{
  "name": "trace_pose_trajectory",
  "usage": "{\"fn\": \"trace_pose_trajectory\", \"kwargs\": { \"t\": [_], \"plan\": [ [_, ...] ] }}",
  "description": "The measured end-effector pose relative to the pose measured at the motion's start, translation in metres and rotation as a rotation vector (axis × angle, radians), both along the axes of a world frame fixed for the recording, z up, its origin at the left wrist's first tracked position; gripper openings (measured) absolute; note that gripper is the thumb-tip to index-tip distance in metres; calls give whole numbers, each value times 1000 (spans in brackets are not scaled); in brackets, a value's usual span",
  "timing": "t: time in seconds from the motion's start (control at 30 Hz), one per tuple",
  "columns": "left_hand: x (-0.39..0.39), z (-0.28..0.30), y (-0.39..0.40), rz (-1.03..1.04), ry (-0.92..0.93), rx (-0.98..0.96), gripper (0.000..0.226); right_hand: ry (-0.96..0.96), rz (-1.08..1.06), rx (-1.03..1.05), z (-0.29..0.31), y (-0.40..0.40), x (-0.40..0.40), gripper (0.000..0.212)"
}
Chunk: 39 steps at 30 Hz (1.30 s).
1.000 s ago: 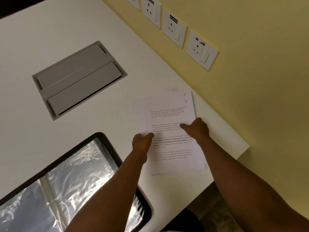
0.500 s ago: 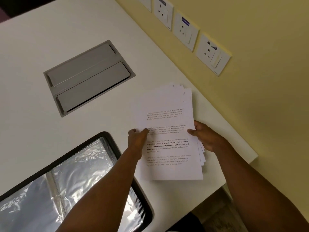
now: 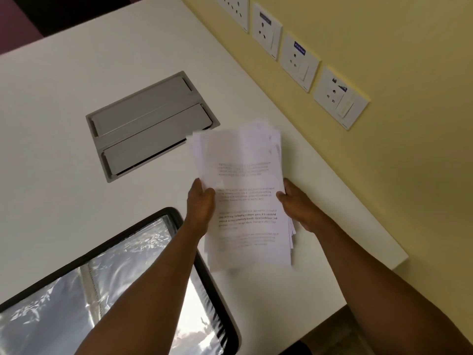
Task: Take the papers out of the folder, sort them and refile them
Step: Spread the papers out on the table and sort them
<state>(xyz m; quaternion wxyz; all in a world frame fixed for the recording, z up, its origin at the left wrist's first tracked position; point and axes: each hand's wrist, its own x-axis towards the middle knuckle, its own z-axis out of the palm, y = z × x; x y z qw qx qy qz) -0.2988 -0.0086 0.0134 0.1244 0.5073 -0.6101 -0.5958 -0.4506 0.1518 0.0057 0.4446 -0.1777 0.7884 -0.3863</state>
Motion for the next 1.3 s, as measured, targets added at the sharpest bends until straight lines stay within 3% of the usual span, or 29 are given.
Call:
{"fn": "trace_pose_trajectory", "kwargs": {
  "t": [0.2,0.33,0.53,1.0,1.13,1.3],
  "plan": [
    [0,52,-2,148,355,-310,28,114,-286,-381,51,-23,5,40],
    [4,50,-5,200,405,-338,50,118,-374,-524,54,-38,10,41],
    [-2,33,-9,208,356,-274,46,135,-545,-545,36,-59,13,31],
    [-31,30,-23,192,351,-191,41,148,-492,-456,22,-81,3,31],
    [-26,22,-25,171,295,-185,39,164,-471,-454,19,-82,3,22],
    [-17,16,-23,197,276,-208,39,103,-531,-493,14,-81,4,29]
  ]
}}
